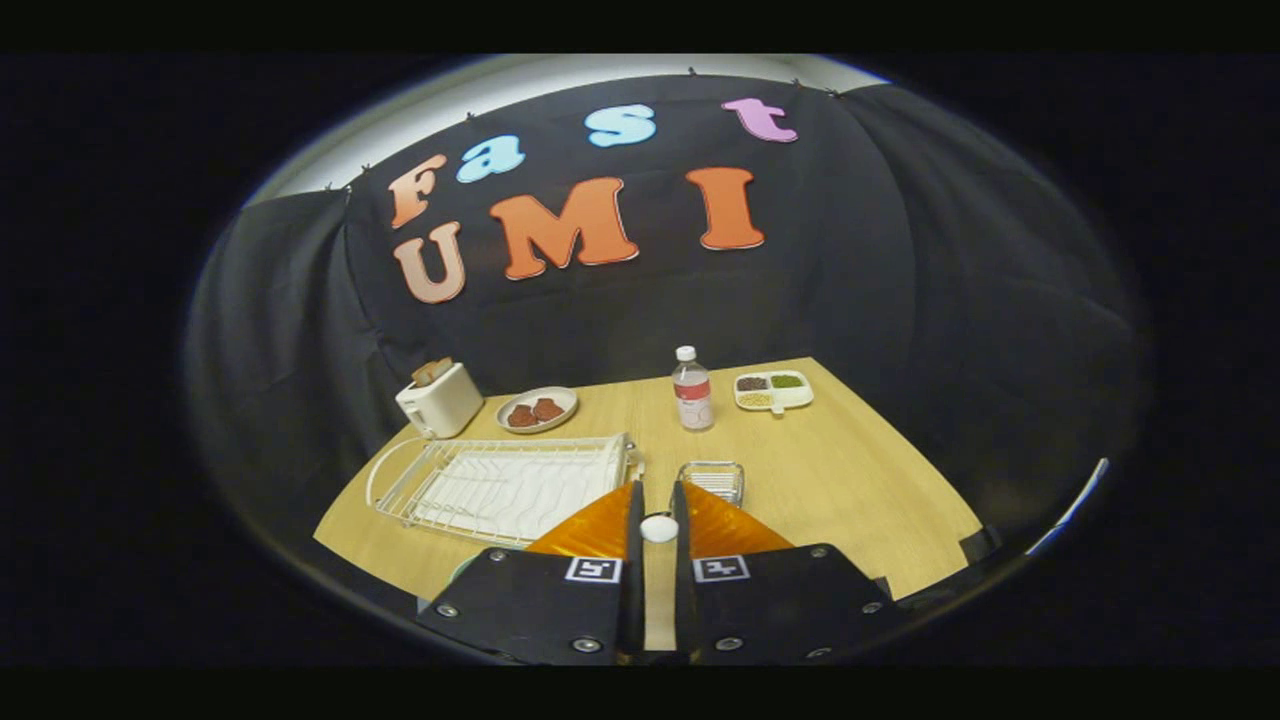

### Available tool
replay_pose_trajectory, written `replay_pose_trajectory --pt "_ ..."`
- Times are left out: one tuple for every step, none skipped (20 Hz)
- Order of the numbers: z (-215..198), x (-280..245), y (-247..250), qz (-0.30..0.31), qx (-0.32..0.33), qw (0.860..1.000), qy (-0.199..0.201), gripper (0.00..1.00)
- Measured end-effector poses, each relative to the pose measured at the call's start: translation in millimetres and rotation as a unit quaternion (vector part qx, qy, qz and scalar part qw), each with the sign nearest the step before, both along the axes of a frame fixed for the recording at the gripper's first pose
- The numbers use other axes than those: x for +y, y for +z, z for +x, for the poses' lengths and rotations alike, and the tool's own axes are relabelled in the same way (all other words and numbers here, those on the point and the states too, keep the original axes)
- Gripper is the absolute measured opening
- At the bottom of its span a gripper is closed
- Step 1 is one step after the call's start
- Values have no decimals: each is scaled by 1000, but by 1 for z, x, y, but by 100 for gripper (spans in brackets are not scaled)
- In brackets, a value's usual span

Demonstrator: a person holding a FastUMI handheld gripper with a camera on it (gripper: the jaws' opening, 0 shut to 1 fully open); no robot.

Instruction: Take the plate from the dish rack, then take the spoon from the basket and place it into the plate.

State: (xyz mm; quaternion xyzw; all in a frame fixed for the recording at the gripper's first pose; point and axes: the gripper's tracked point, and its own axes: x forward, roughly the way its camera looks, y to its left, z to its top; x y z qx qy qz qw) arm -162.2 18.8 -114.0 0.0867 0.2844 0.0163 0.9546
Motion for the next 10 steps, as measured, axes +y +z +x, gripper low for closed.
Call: replay_pose_trajectory --pt "-4 6 0 8 1 1000 6 12" --pt "-9 13 0 16 1 1000 13 12" --pt "-14 20 0 21 4 999 23 12" --pt "-19 29 0 25 7 999 35 12" --pt "-24 36 0 28 10 998 48 12" --pt "-28 45 0 32 11 998 60 12" --pt "-31 52 -3 35 16 997 70 12" --pt "-34 58 -8 36 22 996 79 12" --pt "-33 63 -13 35 27 996 82 12" --pt "-33 70 -19 35 33 995 88 12"
